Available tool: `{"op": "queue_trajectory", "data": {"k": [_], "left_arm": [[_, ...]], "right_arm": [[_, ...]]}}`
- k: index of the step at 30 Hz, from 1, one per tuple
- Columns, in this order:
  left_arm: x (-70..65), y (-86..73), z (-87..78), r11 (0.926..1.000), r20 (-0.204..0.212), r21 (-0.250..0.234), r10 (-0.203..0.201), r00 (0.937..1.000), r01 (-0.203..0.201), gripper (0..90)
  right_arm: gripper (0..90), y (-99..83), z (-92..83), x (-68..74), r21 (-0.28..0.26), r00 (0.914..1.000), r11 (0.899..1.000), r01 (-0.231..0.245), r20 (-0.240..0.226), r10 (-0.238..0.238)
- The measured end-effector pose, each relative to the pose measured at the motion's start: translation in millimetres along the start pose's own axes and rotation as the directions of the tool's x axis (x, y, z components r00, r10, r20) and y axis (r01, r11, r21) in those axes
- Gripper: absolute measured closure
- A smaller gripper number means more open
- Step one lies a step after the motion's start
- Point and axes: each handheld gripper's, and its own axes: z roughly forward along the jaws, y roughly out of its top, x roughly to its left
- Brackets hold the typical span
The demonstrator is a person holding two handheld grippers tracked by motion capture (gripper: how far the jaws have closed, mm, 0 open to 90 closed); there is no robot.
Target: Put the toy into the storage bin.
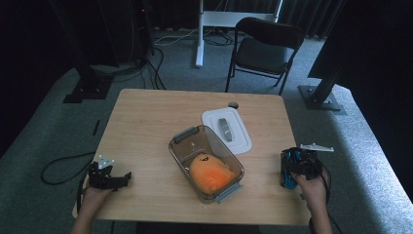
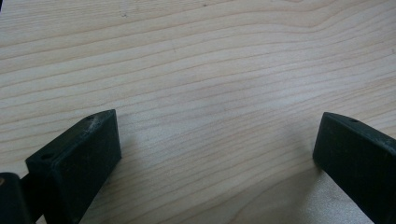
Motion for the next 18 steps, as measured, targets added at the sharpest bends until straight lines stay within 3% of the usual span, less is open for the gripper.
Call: {"op": "queue_trajectory", "data": {"k": [4,13,18], "left_arm": [[0.0,0.0,0.0,1.0000,0.000,0.000,0.000,1.0000,0.000,1.3],[0.0,0.0,0.0,1.0000,0.000,0.000,0.000,1.0000,0.000,1.3],[0.0,0.0,0.1,1.0000,0.000,0.000,0.000,1.0000,0.000,1.3]], "right_arm": [[25.2,4.6,-6.9,1.2,-0.012,0.9994,1.000,0.000,-0.035,-0.001],[25.2,15.9,-17.2,4.3,-0.071,0.9989,0.997,-0.013,-0.046,0.010],[25.2,25.9,-26.9,8.1,-0.092,0.9977,0.996,0.002,-0.067,-0.008]]}}
